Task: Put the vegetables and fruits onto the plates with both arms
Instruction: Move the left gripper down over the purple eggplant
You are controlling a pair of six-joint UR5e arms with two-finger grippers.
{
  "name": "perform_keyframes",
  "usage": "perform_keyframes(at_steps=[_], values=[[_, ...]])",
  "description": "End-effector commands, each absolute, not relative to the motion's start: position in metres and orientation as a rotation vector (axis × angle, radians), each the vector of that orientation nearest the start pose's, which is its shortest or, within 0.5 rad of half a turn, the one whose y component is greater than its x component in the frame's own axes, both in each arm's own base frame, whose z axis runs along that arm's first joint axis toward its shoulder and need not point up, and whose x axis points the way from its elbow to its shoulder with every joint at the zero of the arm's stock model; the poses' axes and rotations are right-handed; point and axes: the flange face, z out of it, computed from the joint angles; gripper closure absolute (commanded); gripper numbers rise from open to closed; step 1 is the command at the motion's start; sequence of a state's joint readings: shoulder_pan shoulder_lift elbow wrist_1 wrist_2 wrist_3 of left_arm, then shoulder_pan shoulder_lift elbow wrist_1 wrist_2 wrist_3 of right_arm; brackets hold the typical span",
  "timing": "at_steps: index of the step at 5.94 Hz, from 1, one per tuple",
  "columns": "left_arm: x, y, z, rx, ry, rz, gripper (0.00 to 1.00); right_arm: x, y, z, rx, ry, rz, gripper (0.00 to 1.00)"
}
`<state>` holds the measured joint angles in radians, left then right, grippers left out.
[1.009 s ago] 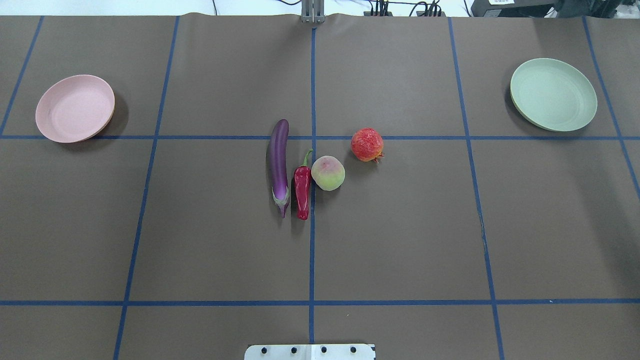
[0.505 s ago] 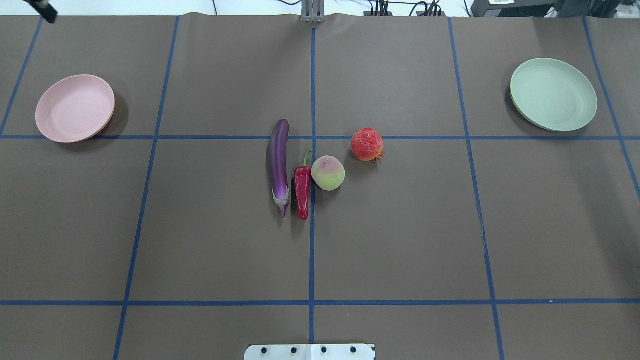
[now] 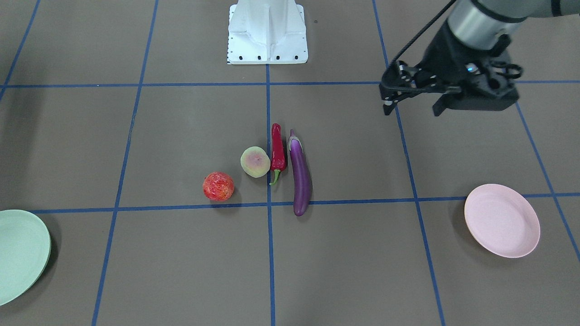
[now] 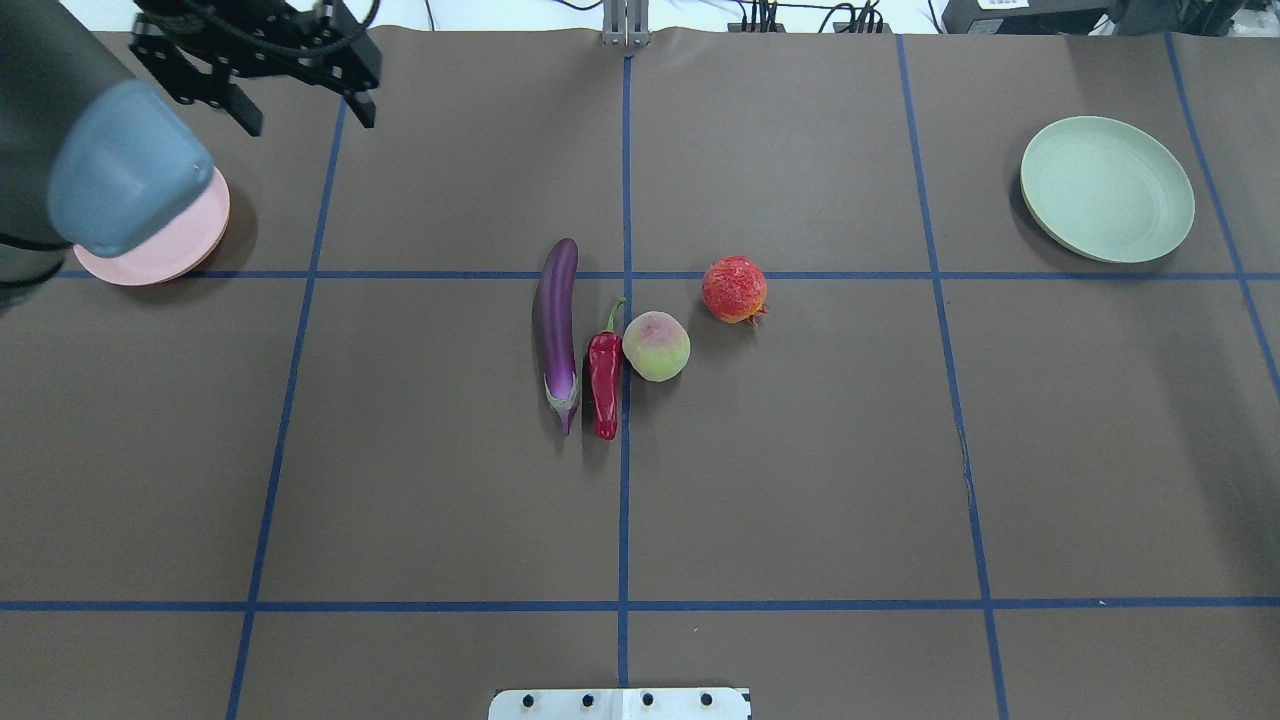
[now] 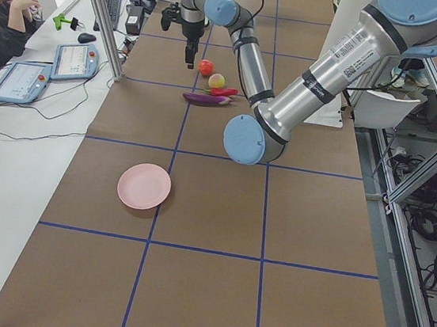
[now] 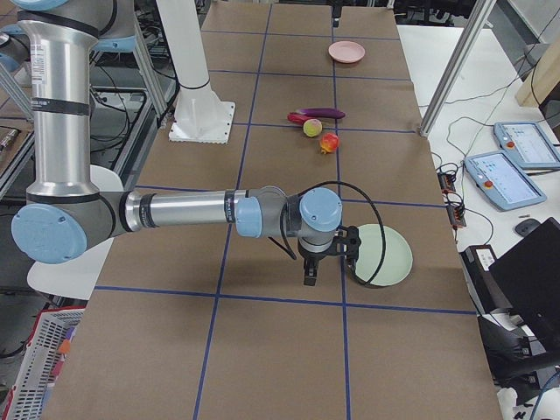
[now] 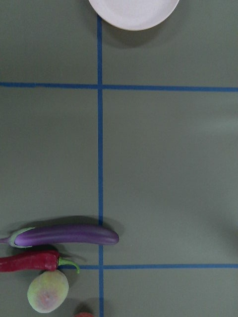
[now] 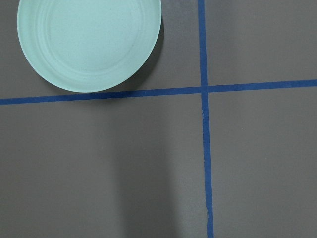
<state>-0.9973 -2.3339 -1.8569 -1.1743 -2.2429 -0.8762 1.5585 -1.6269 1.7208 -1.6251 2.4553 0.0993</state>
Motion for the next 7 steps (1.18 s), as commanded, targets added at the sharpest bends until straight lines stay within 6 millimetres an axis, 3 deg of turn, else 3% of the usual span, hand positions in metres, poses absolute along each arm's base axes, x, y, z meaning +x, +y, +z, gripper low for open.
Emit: perform_keyframes(at_steps=[1, 3, 4, 5, 6, 7], values=[[0.346, -0.569, 0.137, 0.017, 0.931, -0.128, 0.0, 0.05, -0.469, 0.61, -0.013, -0.887, 0.063, 0.0], [0.436, -0.588, 0.144, 0.038, 0.888, -0.153, 0.0, 0.048, -0.47, 0.603, -0.008, -0.921, 0.061, 0.0], [0.472, -0.6, 0.165, 0.048, 0.91, -0.176, 0.0, 0.046, -0.471, 0.598, -0.008, -0.984, 0.058, 0.0], [0.496, -0.611, 0.183, 0.039, 0.921, -0.187, 0.0, 0.05, -0.475, 0.568, 0.037, -0.975, 0.069, 0.0], [0.529, -0.603, 0.2, 0.074, 0.889, -0.178, 0.0, 0.075, -0.493, 0.538, 0.065, -0.989, 0.165, 0.0], [0.545, -0.602, 0.212, 0.075, 0.865, -0.178, 0.0, 0.085, -0.495, 0.53, 0.085, -1.005, 0.181, 0.0]])
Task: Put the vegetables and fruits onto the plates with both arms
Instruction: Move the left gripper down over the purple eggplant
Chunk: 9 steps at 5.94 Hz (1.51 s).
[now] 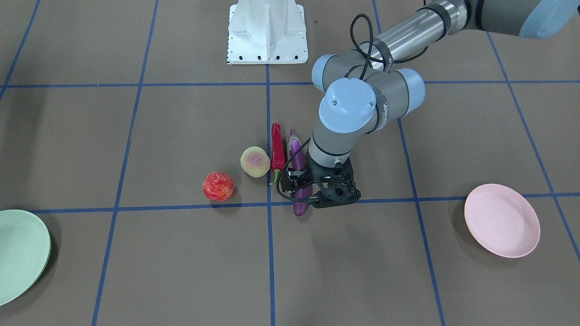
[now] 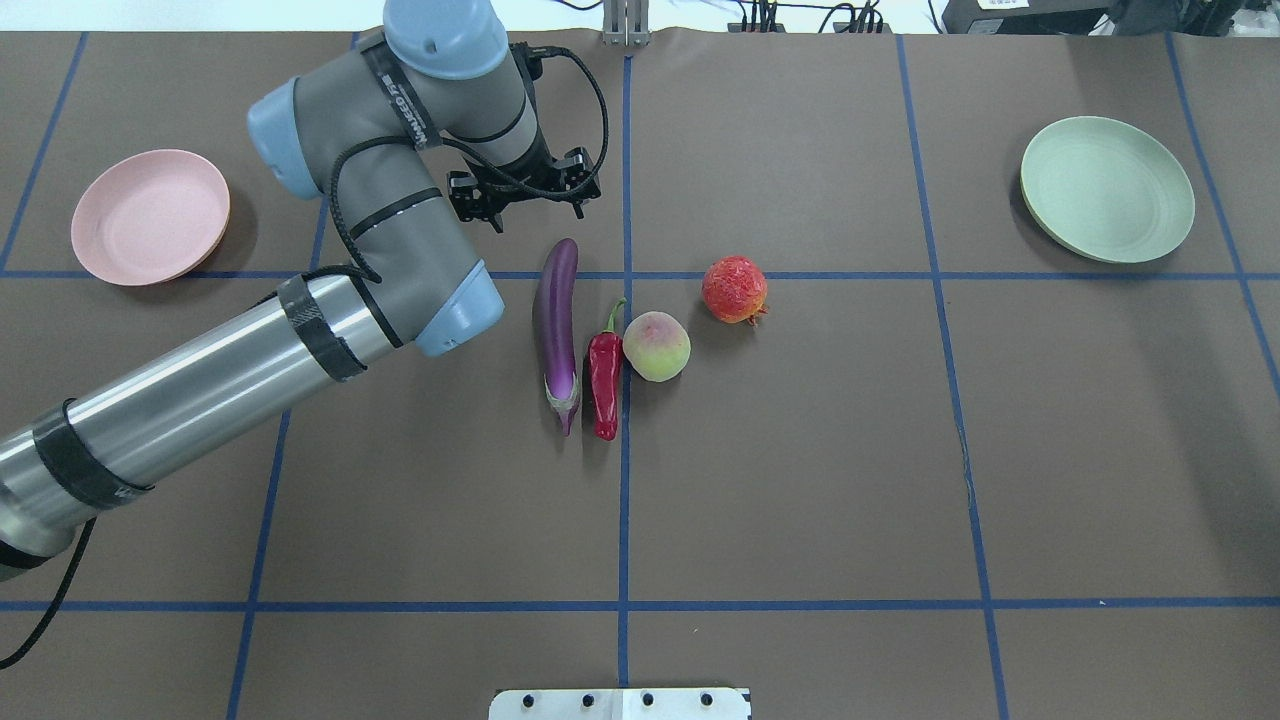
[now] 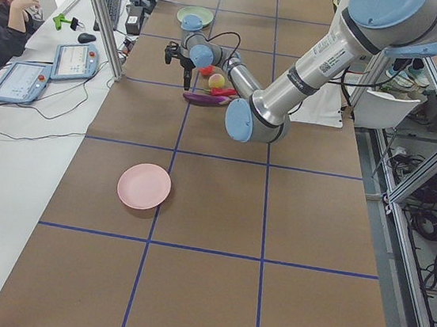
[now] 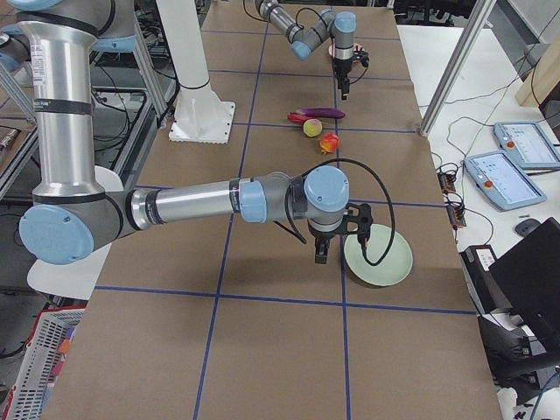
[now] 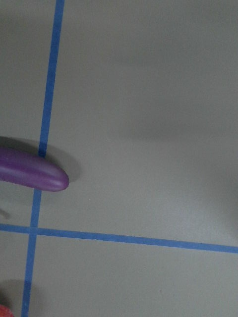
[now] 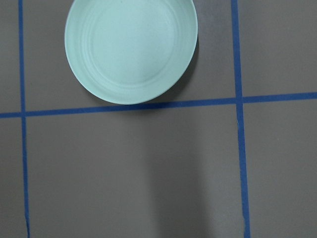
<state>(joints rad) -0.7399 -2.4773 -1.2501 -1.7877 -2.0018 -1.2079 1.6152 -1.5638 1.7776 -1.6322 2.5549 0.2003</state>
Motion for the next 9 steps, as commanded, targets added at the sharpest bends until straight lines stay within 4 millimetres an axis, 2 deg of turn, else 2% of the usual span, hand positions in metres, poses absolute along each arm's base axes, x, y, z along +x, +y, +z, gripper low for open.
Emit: perform_keyframes(at_steps=[1, 2, 4, 5, 6, 7, 8, 9], values=[[0.564, -0.598, 0.22, 0.08, 0.878, -0.16, 0.0, 0.089, -0.505, 0.511, 0.075, -1.038, 0.194, 0.0], [0.576, -0.596, 0.232, 0.084, 0.886, -0.147, 0.02, 0.104, -0.532, 0.468, 0.048, -1.043, 0.238, 0.0], [0.593, -0.585, 0.241, 0.076, 0.879, -0.127, 0.1, 0.098, -0.565, 0.372, -0.002, -1.025, 0.249, 0.0], [0.596, -0.582, 0.242, 0.073, 0.876, -0.122, 0.19, 0.08, -0.575, 0.336, -0.023, -1.025, 0.234, 0.0], [0.6, -0.577, 0.243, 0.069, 0.875, -0.115, 0.24, 0.056, -0.574, 0.302, -0.04, -1.029, 0.27, 0.0], [0.604, -0.574, 0.243, 0.066, 0.876, -0.111, 0.46, 0.03, -0.57, 0.282, -0.06, -1.029, 0.274, 0.0], [0.603, -0.574, 0.244, 0.071, 0.879, -0.098, 0.87, 0.021, -0.57, 0.272, -0.066, -1.027, 0.281, 0.0], [0.598, -0.576, 0.237, 0.076, 0.893, -0.095, 1.0, 0.014, -0.57, 0.26, -0.068, -1.03, 0.288, 0.0]])
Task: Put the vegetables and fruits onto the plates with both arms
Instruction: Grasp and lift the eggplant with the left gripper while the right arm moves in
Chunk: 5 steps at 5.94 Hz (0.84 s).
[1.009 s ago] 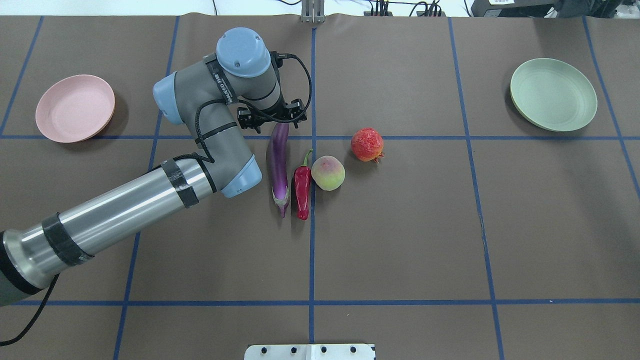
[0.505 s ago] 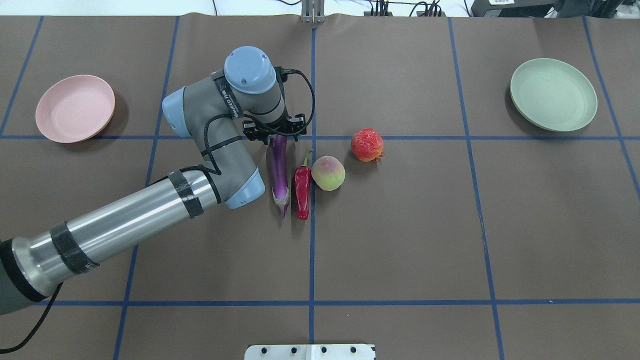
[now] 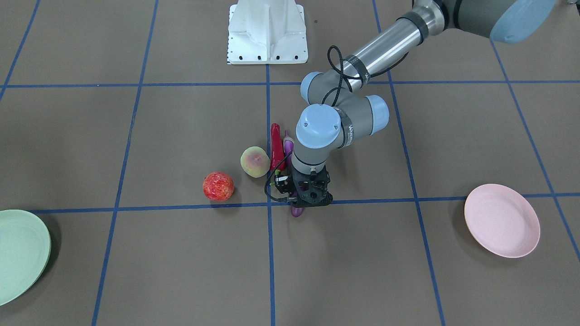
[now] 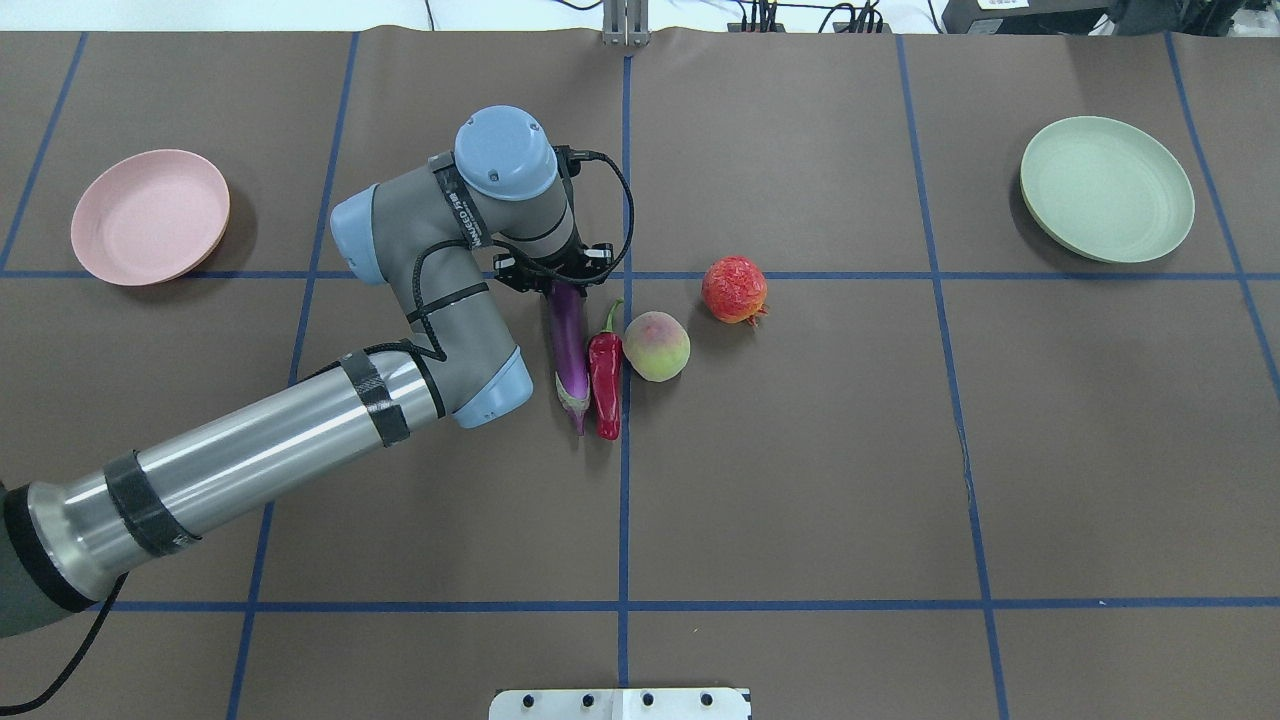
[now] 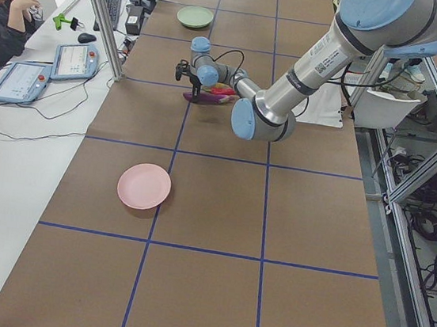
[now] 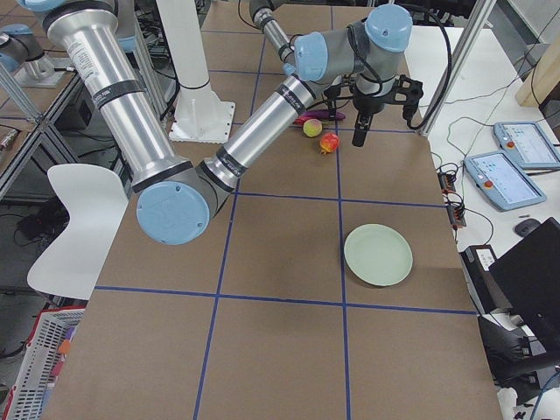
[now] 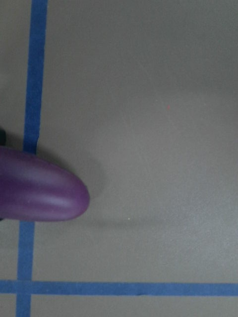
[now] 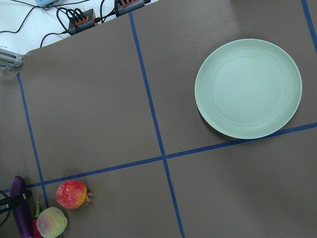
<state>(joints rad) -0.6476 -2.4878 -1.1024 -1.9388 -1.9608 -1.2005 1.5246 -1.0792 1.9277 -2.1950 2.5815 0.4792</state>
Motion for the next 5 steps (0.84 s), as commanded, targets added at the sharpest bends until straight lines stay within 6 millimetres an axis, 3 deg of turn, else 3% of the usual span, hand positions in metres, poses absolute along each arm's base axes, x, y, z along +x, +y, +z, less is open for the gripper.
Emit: perform_keyframes(at_steps=[1, 2, 4, 5], values=[[0.585, -0.589, 0.237, 0.082, 0.891, -0.116, 1.0, -0.008, -0.567, 0.243, -0.082, -1.033, 0.287, 0.0], [0.566, -0.605, 0.237, 0.074, 0.896, -0.135, 1.0, -0.045, -0.569, 0.221, -0.104, -1.006, 0.287, 0.0], [0.541, -0.625, 0.239, 0.084, 0.903, -0.096, 1.0, -0.142, -0.57, 0.187, -0.096, -0.934, 0.246, 0.0], [0.532, -0.634, 0.24, 0.09, 0.903, -0.109, 1.0, -0.202, -0.567, 0.182, -0.083, -0.944, 0.256, 0.0]])
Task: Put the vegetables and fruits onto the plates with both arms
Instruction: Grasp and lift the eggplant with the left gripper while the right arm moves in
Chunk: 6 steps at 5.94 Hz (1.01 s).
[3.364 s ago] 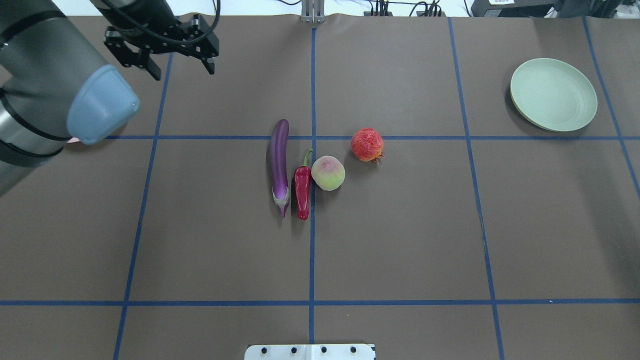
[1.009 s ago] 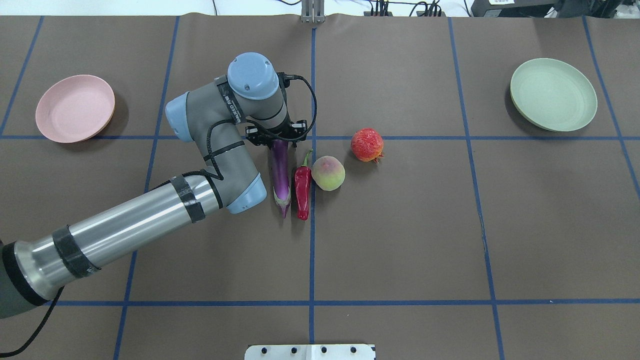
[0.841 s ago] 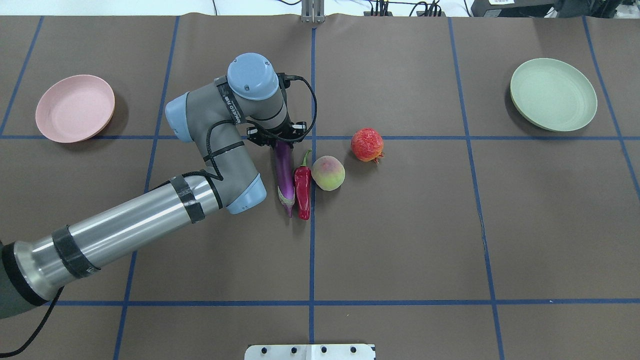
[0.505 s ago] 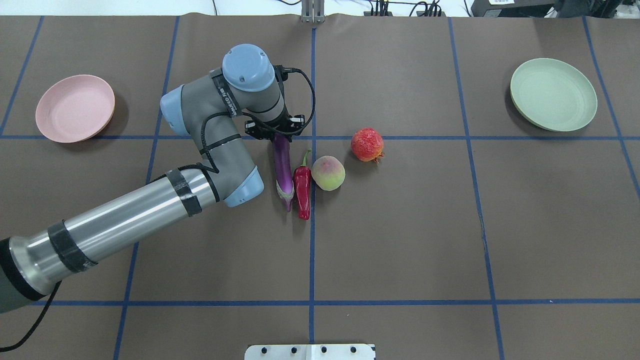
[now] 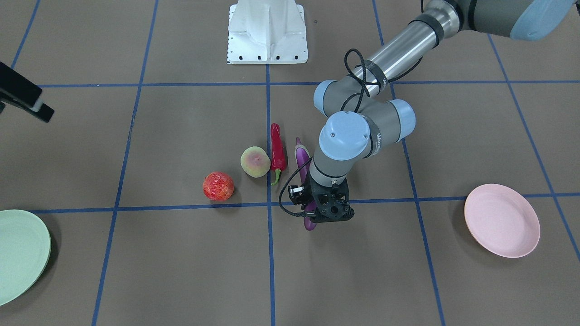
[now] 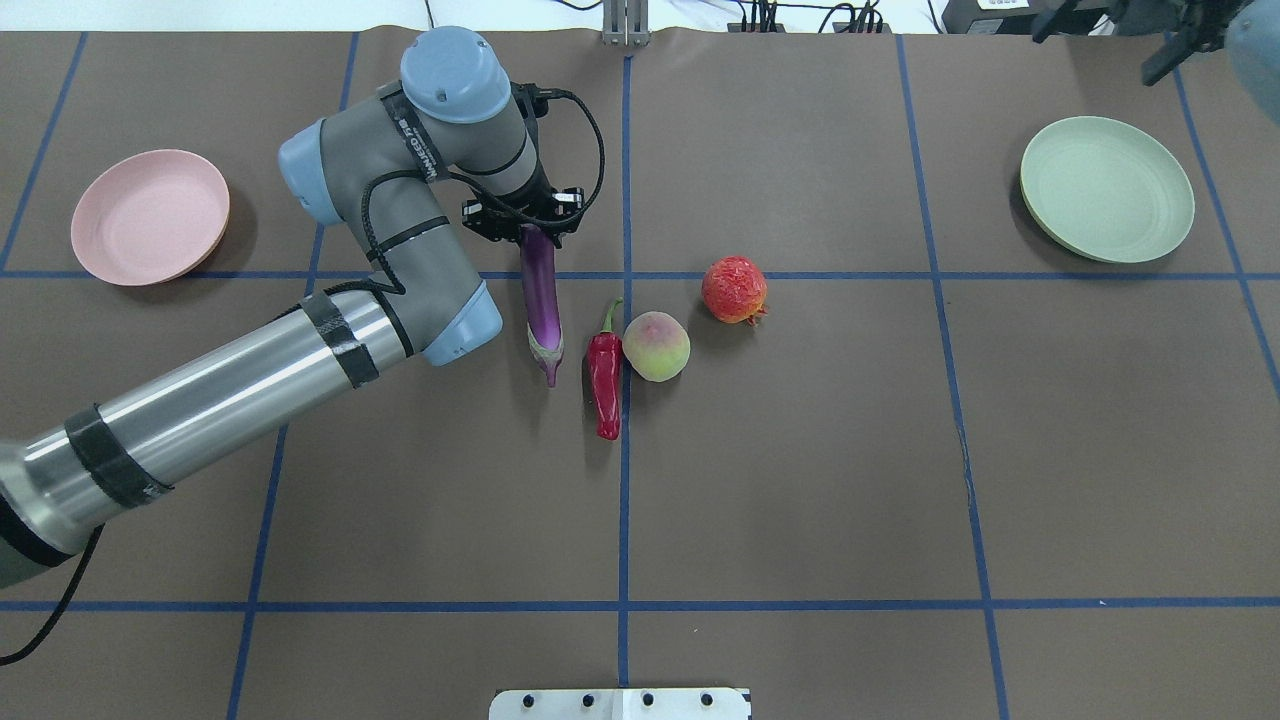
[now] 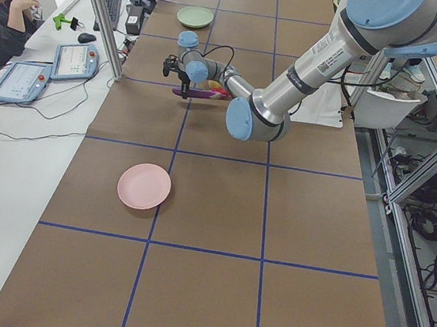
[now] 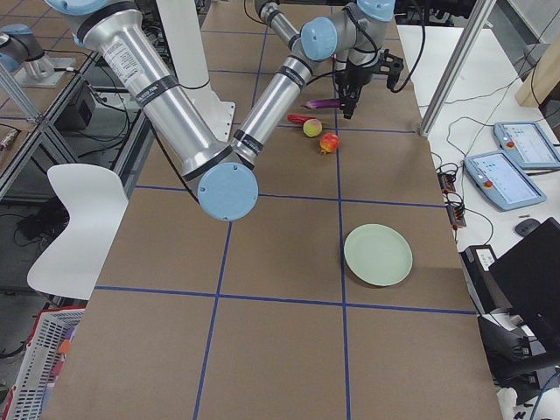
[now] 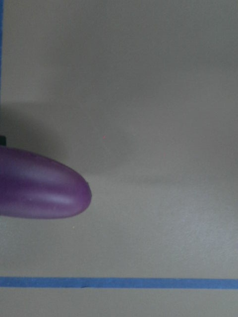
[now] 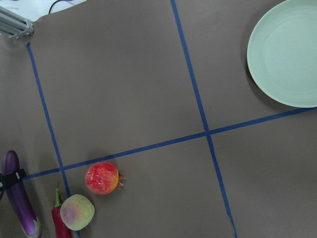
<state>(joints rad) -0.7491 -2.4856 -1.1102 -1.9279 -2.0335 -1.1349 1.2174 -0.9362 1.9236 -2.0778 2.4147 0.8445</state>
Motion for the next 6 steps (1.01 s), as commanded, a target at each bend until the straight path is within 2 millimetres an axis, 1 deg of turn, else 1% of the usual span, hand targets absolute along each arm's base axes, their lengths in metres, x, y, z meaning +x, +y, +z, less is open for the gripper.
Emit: perform_keyframes(at_steps=[1, 2, 3, 4, 5, 6], values=[[0.526, -0.638, 0.24, 0.094, 0.904, -0.116, 1.0, -0.257, -0.565, 0.177, -0.046, -0.913, 0.245, 0.0], [0.518, -0.645, 0.24, 0.098, 0.902, -0.128, 1.0, -0.299, -0.557, 0.18, -0.05, -0.875, 0.201, 0.0], [0.51, -0.651, 0.24, 0.099, 0.906, -0.137, 1.0, -0.327, -0.558, 0.18, -0.055, -0.879, 0.168, 0.0], [0.486, -0.667, 0.239, 0.082, 0.925, -0.154, 1.0, -0.354, -0.557, 0.188, -0.032, -0.875, 0.136, 0.0], [0.467, -0.682, 0.243, 0.102, 0.911, -0.142, 1.0, -0.384, -0.566, 0.205, -0.023, -0.881, 0.141, 0.0], [0.445, -0.697, 0.25, 0.097, 0.872, -0.155, 1.0, -0.405, -0.576, 0.216, -0.016, -0.872, 0.142, 0.0]])
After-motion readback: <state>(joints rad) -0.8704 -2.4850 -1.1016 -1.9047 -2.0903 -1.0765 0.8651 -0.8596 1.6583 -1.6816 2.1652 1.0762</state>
